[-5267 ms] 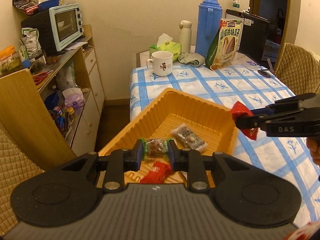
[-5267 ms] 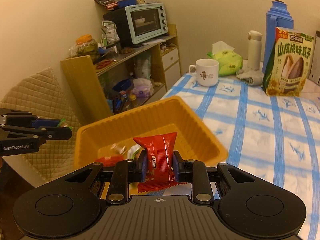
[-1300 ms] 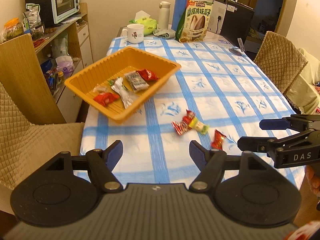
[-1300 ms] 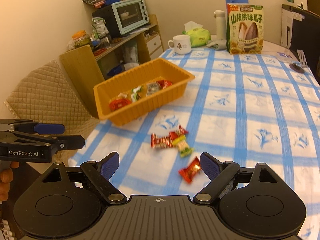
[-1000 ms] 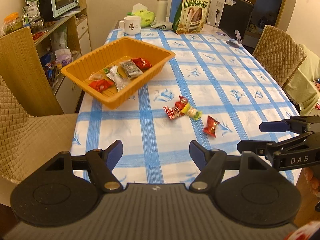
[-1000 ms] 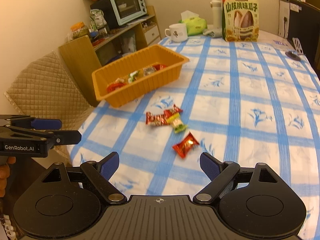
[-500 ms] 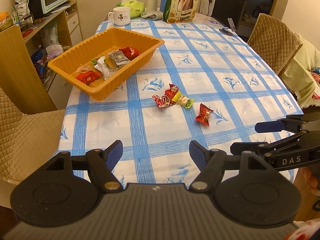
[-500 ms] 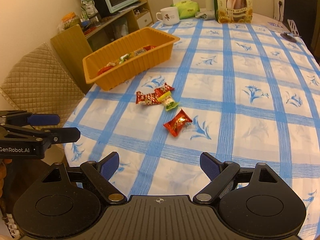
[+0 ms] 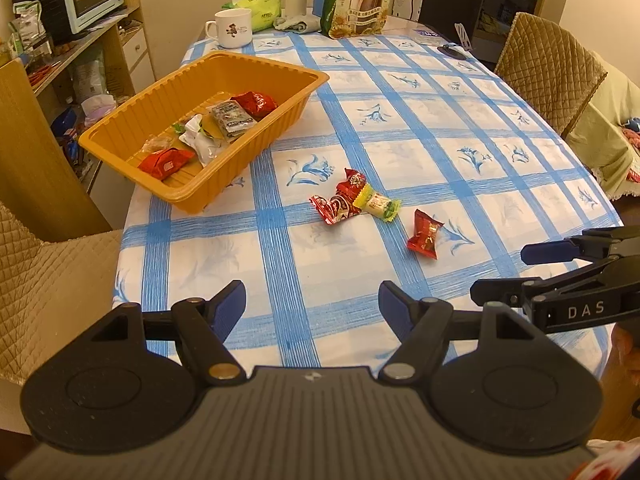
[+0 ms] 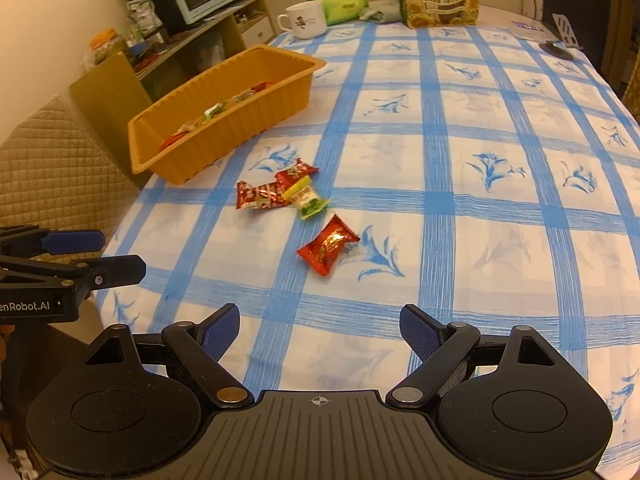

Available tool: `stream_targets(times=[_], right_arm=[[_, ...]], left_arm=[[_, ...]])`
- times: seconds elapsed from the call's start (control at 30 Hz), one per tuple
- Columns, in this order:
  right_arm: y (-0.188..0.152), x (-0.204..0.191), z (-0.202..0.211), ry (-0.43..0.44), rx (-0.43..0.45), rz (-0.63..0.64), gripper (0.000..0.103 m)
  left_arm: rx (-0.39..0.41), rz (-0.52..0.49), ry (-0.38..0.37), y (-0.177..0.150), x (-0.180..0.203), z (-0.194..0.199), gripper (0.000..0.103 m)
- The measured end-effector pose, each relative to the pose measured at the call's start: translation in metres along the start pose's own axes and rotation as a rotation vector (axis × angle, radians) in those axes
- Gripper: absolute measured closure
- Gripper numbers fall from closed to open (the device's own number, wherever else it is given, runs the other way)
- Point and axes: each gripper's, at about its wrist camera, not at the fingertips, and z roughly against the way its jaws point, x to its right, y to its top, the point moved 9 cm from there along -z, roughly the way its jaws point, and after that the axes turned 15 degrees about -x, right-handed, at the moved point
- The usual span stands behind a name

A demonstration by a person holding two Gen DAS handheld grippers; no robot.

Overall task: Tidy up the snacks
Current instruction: 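Reach the right tool down to the small red candy on the tablecloth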

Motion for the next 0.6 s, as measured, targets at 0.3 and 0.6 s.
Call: stream_targets(times=[0.3,0.6], right_arm=[[0.014,0.002,-0.012,-0.013,0.031,-0.040,0.018],[0.034,0.000,-0.033,-0.007,0.044,-0.070,0.042]], left_arm=[[-0.005,-0.040,-0.005,0.016,-0.003,-0.018,0.032],[-0.010,-0.081,-0.008,0.030,-0.004,-0.032,0.032]])
